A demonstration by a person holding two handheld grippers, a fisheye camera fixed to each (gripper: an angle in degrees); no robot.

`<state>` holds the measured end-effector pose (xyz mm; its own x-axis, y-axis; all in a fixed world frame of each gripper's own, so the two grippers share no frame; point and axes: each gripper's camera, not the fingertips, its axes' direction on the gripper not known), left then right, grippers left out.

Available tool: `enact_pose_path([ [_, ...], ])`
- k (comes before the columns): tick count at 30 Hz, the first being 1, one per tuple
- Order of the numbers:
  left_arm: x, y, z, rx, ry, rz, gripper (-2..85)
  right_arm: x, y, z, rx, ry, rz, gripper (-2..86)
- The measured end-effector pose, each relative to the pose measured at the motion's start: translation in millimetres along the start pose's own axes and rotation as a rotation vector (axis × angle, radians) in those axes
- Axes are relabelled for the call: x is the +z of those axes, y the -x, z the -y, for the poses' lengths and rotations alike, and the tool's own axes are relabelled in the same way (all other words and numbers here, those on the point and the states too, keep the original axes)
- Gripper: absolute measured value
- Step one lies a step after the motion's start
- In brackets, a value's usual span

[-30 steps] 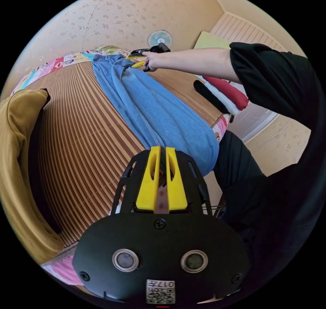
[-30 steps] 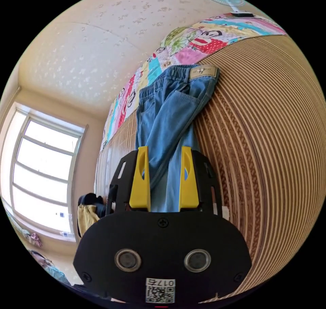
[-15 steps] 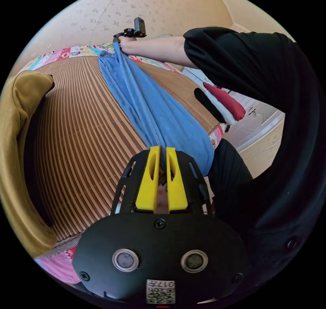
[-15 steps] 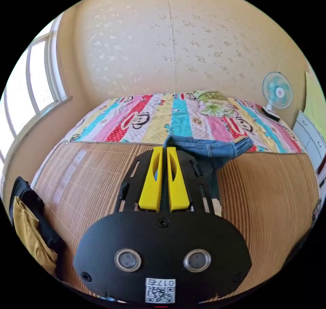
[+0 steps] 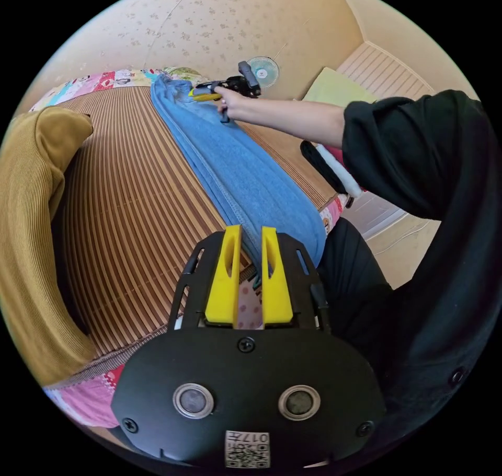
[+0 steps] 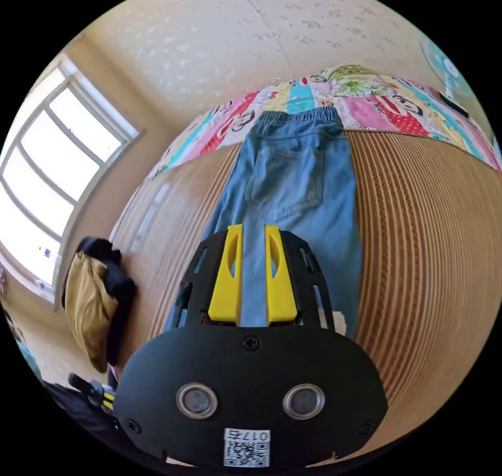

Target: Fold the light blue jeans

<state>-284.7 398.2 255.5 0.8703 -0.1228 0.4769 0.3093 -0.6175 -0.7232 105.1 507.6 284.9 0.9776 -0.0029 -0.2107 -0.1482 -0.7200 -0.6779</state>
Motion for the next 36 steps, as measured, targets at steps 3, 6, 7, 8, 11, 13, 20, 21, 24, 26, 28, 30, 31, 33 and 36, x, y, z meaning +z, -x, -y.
enact_pose_path([
  [3,11.6,-9.8,6.9,0.013,0.042,0.039,6.8,-47.8,-0.6,-94.0,-0.003,0.088,-0.077,6.7],
  [6,16.9,-19.1,11.4,0.012,0.042,0.095,6.4,-85.5,-9.3,-186.3,0.091,0.141,-0.044,6.9],
  [7,18.2,-21.0,12.7,0.008,0.04,0.118,5.6,-97.0,-10.8,-220.2,0.127,0.143,-0.008,7.1],
  [8,19.3,-21.6,13.3,0.01,0.035,0.13,4.7,-101.5,-11.1,-235.1,0.146,0.145,0.006,7.2],
  [11,15.5,-10.8,13.7,-0.038,0.039,0.063,1.4,-120.4,-6.9,-296.6,0.25,0.085,0.084,7.8],
  [13,5.8,2.0,9.3,-0.132,0.009,-0.019,0.1,-123.1,2.8,-327.5,0.266,0.046,0.183,8.1],
  [20,-1.1,-8.5,2.4,-0.258,-0.039,0.102,5.7,-123.8,26.8,-347.7,0.222,0.0,0.186,7.4],
  [21,5.1,-12.1,4.4,-0.248,0.0,0.124,5.7,-121.3,31.1,-345.4,0.191,0.041,0.18,6.0],
  [24,13.9,-33.9,2.2,-0.208,0.031,0.202,2.1,-125.1,37.5,-347.0,0.119,0.091,0.172,2.9],
  [26,21.6,-42.4,-8.6,-0.224,0.115,0.167,-0.1,-133.9,37.7,-352.2,0.086,0.11,0.152,2.4],
  [28,30.2,-46.5,-25.7,-0.246,0.182,0.135,-0.6,-141.1,37.9,-361.0,0.047,0.148,0.152,2.2],
  [30,36.9,-48.9,-45.4,-0.287,0.228,0.106,-0.8,-144.9,34.4,-375.0,0.019,0.229,0.175,2.3],
  [31,36.8,-50.7,-55.9,-0.307,0.223,0.081,-0.8,-147.0,30.6,-382.3,0.01,0.252,0.189,2.4],
  [33,27.7,-52.4,-63.4,-0.325,0.146,0.045,-0.7,-150.6,20.2,-389.9,0.023,0.255,0.206,2.8],
  [36,11.3,-47.8,-47.9,-0.298,0.01,-0.003,0.4,-161.6,-8.6,-389.5,0.088,0.166,0.232,4.6],
])
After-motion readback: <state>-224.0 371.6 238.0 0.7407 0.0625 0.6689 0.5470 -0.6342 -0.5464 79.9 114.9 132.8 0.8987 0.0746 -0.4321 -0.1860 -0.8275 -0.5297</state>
